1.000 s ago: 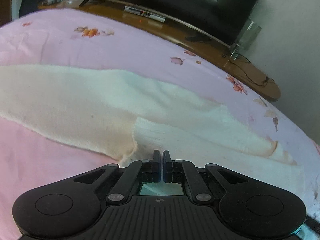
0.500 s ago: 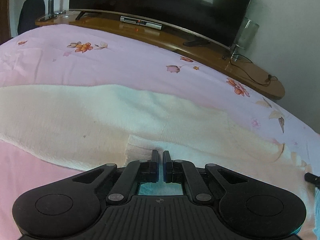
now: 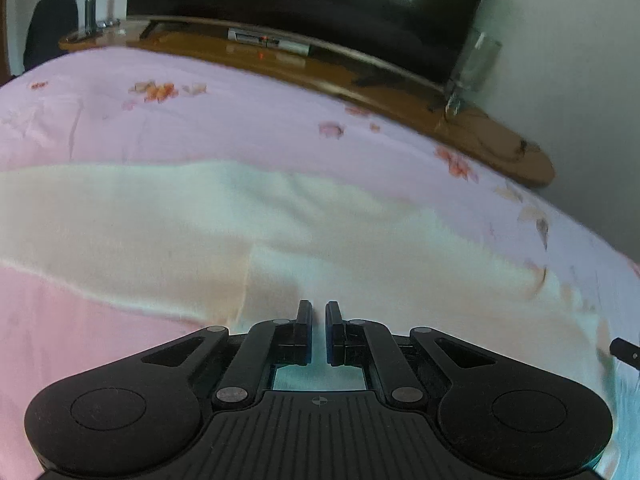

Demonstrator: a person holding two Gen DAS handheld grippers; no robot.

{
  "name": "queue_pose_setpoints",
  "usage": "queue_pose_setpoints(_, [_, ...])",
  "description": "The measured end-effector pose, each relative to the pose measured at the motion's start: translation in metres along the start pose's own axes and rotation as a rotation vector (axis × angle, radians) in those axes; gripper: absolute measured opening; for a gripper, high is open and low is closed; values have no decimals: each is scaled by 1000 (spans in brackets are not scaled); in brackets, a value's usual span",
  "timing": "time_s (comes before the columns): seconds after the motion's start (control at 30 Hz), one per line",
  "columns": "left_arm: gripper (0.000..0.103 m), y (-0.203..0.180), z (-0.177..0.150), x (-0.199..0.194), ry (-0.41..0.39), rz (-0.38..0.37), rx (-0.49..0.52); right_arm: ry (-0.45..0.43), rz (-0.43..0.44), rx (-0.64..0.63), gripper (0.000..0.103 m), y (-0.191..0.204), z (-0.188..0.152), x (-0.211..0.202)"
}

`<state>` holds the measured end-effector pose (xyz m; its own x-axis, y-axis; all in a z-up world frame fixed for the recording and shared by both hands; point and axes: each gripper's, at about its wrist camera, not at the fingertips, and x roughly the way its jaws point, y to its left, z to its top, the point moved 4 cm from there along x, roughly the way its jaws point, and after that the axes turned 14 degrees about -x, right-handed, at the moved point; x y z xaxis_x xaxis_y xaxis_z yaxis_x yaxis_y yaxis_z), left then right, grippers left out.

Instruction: Fold small clothes

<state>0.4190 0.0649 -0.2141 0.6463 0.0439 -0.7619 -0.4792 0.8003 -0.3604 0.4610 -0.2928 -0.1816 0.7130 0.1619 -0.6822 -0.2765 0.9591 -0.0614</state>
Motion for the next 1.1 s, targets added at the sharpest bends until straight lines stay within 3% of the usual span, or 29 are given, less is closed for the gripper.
queue_pose_setpoints(0.17, [4,0,-1,1,15,21,20,94,-12,-57,21,22,-27,9])
queue_pose_setpoints(0.37, [4,1,-18,-21,52,24,90,54,3,-45,24,37,-21,-24])
queue_pose_setpoints(0.5, [4,5,-22,-24,97,31,90,146,-6,-31,26,44,-39,-19])
queue_pose_setpoints(0.67, [4,21,-15,-48,94,-14,32,69,15,-22,31,59,-30,-55])
queue_pose_setpoints(0.8, [4,54,-6,-55,125,6,-46,42,41,-26,32,77,-27,-68])
queue_pose_setpoints(1.1, [4,147,26,-65,85,45,-250,49,195,-137,34,184,-1,-38])
